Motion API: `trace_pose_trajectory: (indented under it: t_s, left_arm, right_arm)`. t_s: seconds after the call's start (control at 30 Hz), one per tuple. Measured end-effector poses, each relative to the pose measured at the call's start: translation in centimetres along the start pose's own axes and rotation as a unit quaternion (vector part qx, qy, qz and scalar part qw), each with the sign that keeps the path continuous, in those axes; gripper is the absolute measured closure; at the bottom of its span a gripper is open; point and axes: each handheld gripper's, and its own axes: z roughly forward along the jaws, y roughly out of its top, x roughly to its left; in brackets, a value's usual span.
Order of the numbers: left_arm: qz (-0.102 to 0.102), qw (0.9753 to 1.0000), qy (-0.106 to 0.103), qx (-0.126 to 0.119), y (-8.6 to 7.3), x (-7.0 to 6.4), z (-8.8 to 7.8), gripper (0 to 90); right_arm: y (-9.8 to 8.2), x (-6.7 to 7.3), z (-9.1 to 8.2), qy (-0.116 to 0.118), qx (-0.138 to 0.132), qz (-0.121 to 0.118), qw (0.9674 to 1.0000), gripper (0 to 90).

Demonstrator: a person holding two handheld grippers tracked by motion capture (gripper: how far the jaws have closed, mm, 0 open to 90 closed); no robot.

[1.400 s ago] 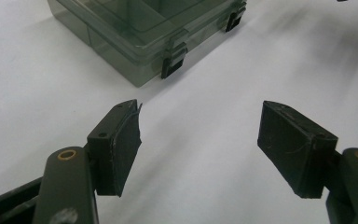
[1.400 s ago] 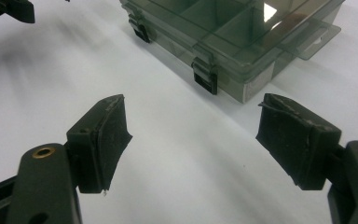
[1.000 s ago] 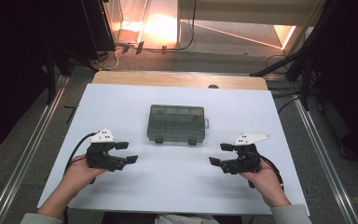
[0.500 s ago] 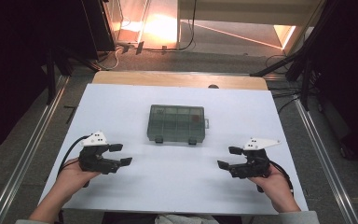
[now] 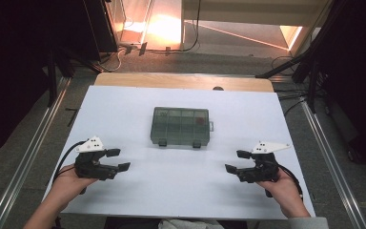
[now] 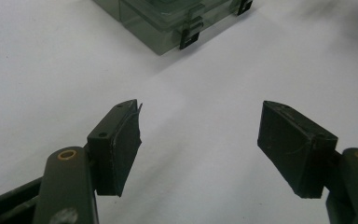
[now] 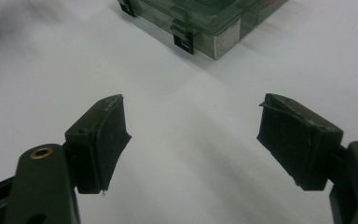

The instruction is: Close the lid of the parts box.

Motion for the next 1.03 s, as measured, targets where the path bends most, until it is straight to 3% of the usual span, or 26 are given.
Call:
trace_pose_trajectory:
  t_s: [1.03]
  left_arm:
    - [0.005,1.0,0.001,0.007,0.05,0.09,0.34,29.2]
  right_arm:
    - [0.02,-0.02,0.53,0.005,0.013,-0.008,0.9999,24.0]
